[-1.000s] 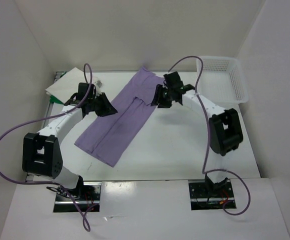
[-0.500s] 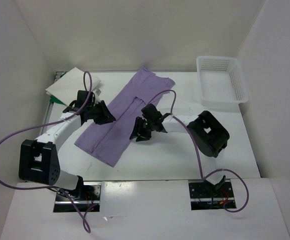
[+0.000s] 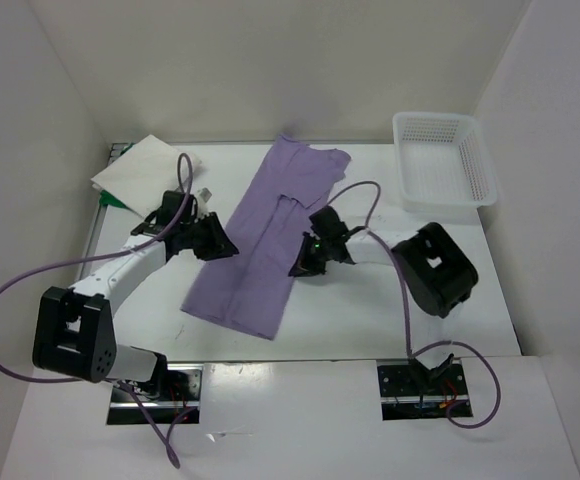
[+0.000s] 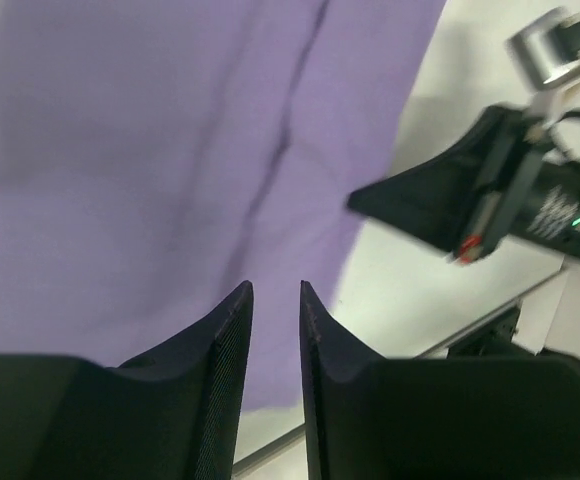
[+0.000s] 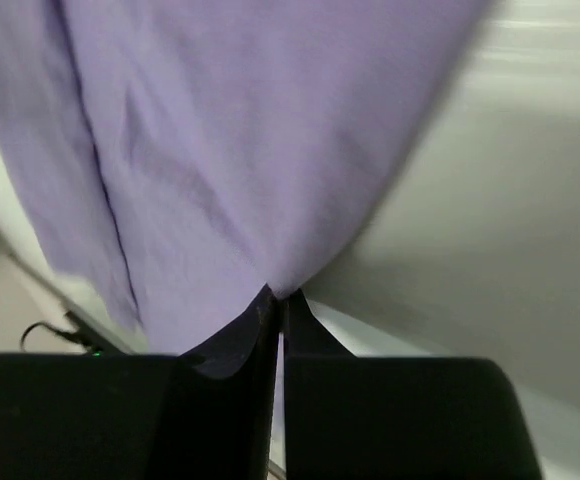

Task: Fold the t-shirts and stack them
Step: Rotate the tshirt 90 degrees, then grab the bottom of the folded rectangular tshirt with both arms

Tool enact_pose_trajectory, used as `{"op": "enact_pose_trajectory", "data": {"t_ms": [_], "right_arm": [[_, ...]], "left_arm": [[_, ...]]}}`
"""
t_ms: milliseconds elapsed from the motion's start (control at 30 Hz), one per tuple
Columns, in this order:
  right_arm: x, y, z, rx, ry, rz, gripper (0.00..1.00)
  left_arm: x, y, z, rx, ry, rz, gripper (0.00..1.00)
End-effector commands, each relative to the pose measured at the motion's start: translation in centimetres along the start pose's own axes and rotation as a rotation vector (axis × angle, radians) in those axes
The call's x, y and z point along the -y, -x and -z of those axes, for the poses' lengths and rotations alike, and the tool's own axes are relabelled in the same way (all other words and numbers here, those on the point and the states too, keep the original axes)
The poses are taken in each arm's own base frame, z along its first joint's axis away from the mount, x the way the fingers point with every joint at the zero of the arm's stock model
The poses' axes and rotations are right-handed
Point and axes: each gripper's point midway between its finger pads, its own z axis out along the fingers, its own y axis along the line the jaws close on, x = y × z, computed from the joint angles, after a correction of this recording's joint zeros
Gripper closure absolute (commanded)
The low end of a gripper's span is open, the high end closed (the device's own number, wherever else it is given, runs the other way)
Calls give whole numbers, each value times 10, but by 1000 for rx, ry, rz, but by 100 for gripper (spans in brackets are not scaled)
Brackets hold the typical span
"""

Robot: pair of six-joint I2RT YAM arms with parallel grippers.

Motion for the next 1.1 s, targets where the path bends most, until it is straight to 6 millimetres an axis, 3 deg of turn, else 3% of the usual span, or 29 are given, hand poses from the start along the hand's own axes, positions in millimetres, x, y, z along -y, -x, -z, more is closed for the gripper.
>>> {"op": "enact_pose_trajectory", "data": {"t_ms": [0,33,100,133,200,233,267,433,467,500,533,600,633,767,1067], "right_arm": [[65,8,50,33,-158,24,97],[83,15,61,55,-196,0,97],[108,7,84,52,-257,-13,94],[119,12,93,72,-269,-53,85],[112,7,103,75,-227,-65,65],[106,8,106,83,-208,-71,50],[102,3,112,87,-191,-82,47],[94,-22,136,149,-132,-222,47],[106,-39,137,135,-160,-257,47],[99,-41,148,174,-118,-271,47],[110,-57,146,173,-138,-350,46],[105,-72,154,197,-90,-382,46],[117,-84,151,187,-103,-445,46],[123,-120,152,121,-65,-485,52],[121,-135,142,71,-11,-490,52]], "left_arm": [[13,-14,-14,-48,-43,-32,67],[16,-17,-15,-58,-48,-43,67],[23,-26,-24,-90,-56,-55,67],[31,-30,-24,-98,-69,-76,67],[31,-40,-26,-131,-59,-78,66],[27,-45,-25,-153,-43,-67,65],[19,-56,-26,-181,-15,-78,63],[-20,-99,-16,-286,107,-57,64],[-16,-109,-12,-296,110,-65,64],[-16,-116,-10,-307,123,-45,63],[-12,-118,-9,-301,124,-41,60],[-19,-125,-4,-296,145,-6,56],[-29,-133,-4,-301,180,24,51],[-29,-145,-4,-321,160,57,42],[-37,-165,-16,-426,158,89,45]]}}
